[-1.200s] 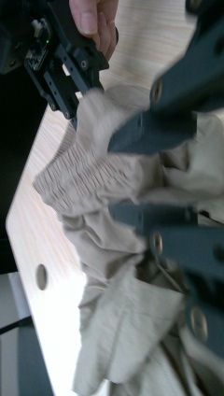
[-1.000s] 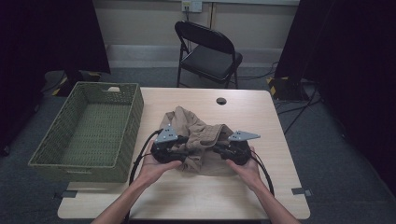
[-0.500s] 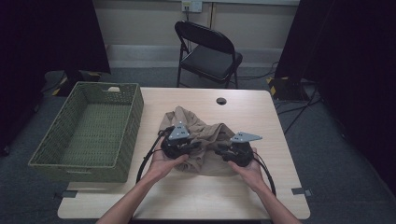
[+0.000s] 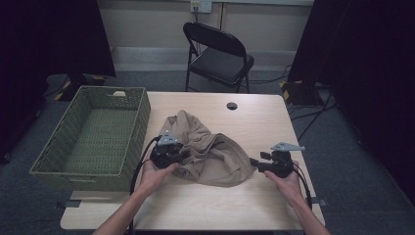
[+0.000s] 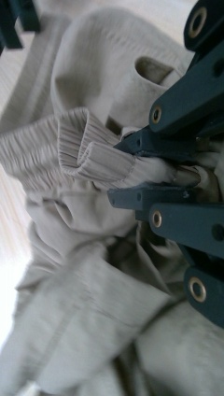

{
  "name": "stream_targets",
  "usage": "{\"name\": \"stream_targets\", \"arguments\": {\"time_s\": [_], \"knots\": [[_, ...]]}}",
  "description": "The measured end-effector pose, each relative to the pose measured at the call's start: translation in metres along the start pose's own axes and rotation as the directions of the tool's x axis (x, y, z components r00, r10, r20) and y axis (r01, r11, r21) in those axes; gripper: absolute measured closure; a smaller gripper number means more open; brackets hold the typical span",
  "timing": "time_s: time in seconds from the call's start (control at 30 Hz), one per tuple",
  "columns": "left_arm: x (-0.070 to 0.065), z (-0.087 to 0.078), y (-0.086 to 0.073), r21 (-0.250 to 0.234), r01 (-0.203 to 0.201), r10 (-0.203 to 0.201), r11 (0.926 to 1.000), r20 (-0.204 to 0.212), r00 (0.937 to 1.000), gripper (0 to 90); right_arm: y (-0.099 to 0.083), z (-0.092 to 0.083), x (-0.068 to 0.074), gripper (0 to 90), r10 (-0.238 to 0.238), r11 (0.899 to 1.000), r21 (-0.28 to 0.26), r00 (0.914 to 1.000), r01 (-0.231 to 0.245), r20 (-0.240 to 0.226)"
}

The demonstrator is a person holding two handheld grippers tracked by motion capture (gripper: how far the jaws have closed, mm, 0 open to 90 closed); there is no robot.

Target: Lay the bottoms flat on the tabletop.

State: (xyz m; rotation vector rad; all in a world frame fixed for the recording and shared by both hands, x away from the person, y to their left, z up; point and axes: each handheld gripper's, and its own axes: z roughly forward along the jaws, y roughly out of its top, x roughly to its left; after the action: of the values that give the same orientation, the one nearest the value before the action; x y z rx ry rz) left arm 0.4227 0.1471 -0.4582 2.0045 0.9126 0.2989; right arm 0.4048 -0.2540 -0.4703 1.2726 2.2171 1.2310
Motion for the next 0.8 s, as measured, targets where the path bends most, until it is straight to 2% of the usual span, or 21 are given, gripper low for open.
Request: {"name": "stream_targets", "arguments": {"time_s": [0.07,0.1,0.17,0.2,0.3,0.37,0.47,0.5,0.53,0.6,0.7,0.8], "knots": [[0.002,0.002,-0.004,0.026,-0.014,0.015,0.9996,-0.019,0.9997,79.2,-0.001,0.005,0.007,39.1,-0.012,1.0,0.018,0.9993,0.012,-0.035],[0.002,0.003,-0.005,0.027,-0.009,0.01,0.9996,-0.017,0.9998,79.2,-0.002,0.007,0.012,38.8,-0.015,1.0,0.019,0.9986,0.016,-0.051],[0.003,0.004,-0.008,0.039,-0.025,0.026,0.9989,-0.025,0.9993,79.2,-0.004,0.011,0.018,38.8,-0.021,0.999,0.033,0.9979,0.023,-0.061],[0.003,0.004,-0.009,0.044,-0.02,0.021,0.9988,-0.026,0.9994,79.2,-0.006,0.013,0.02,38.9,-0.022,0.999,0.04,0.9975,0.025,-0.067],[0.008,0.004,-0.013,0.055,-0.012,0.014,0.9984,-0.033,0.9994,79.2,-0.013,0.016,0.023,39.0,-0.009,0.998,0.067,0.9981,0.013,-0.061],[0.01,0.005,-0.015,0.063,-0.005,0.007,0.998,-0.039,0.9992,79.2,-0.017,0.017,0.02,40.3,0.022,0.997,0.081,0.9967,-0.015,-0.079],[0.012,0.005,-0.016,0.061,0.007,-0.005,0.9981,-0.034,0.9994,79.2,-0.02,0.02,0.018,51.1,0.058,0.995,0.087,0.9921,-0.048,-0.111],[0.012,0.005,-0.016,0.061,0.019,-0.018,0.998,-0.031,0.9994,79.2,-0.019,0.02,0.018,60.6,0.066,0.995,0.08,0.9887,-0.056,-0.134],[0.013,0.005,-0.016,0.059,0.029,-0.027,0.9979,-0.029,0.9992,79.2,-0.018,0.02,0.019,66.6,0.064,0.996,0.065,0.9886,-0.056,-0.136],[0.013,0.004,-0.016,0.055,0.031,-0.029,0.998,-0.024,0.9993,79.2,-0.012,0.016,0.02,73.5,0.066,0.998,0.027,0.9884,-0.062,-0.137],[0.013,0.001,-0.016,0.041,0.038,-0.038,0.9984,-0.009,0.9992,79.1,-0.005,0.009,0.018,76.7,0.061,0.998,-0.018,0.9912,-0.063,-0.117],[0.008,-0.004,-0.013,0.01,0.028,-0.028,0.9996,0.013,0.9995,79.1,0.0,0.0,0.013,78.2,0.039,0.998,-0.041,0.9981,-0.041,-0.048]]}}
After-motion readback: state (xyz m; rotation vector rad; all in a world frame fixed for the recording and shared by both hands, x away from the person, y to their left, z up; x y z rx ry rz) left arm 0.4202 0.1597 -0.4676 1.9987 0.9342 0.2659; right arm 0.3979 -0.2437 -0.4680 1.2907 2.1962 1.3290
